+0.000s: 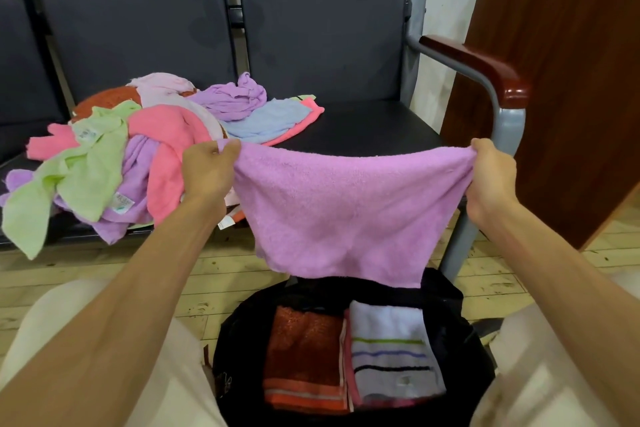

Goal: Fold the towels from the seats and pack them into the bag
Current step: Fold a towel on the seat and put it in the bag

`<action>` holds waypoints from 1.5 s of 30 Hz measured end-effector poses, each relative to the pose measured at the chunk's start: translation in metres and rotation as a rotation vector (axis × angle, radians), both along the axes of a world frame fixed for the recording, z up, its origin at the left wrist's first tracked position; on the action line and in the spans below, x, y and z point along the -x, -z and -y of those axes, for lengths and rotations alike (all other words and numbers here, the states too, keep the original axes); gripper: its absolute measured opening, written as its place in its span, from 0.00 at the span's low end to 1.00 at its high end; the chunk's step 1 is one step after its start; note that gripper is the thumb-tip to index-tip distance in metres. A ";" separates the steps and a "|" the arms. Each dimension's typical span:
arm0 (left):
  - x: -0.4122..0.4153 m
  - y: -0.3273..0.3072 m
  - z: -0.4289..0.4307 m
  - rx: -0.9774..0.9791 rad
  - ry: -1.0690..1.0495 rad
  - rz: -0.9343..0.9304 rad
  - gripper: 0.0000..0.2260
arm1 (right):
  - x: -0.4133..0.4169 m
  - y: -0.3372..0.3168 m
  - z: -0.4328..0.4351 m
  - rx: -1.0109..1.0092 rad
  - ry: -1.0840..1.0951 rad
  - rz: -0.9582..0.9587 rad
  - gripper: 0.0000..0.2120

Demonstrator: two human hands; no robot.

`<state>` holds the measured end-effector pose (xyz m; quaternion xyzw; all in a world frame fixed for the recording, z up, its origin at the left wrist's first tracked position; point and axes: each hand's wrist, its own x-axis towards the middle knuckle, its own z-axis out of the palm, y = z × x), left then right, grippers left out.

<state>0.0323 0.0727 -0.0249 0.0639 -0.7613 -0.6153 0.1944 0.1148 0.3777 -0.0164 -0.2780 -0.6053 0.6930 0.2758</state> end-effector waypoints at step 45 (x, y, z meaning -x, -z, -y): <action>-0.003 -0.014 -0.012 0.102 0.106 -0.034 0.07 | 0.003 -0.005 -0.025 -0.758 -0.178 0.118 0.12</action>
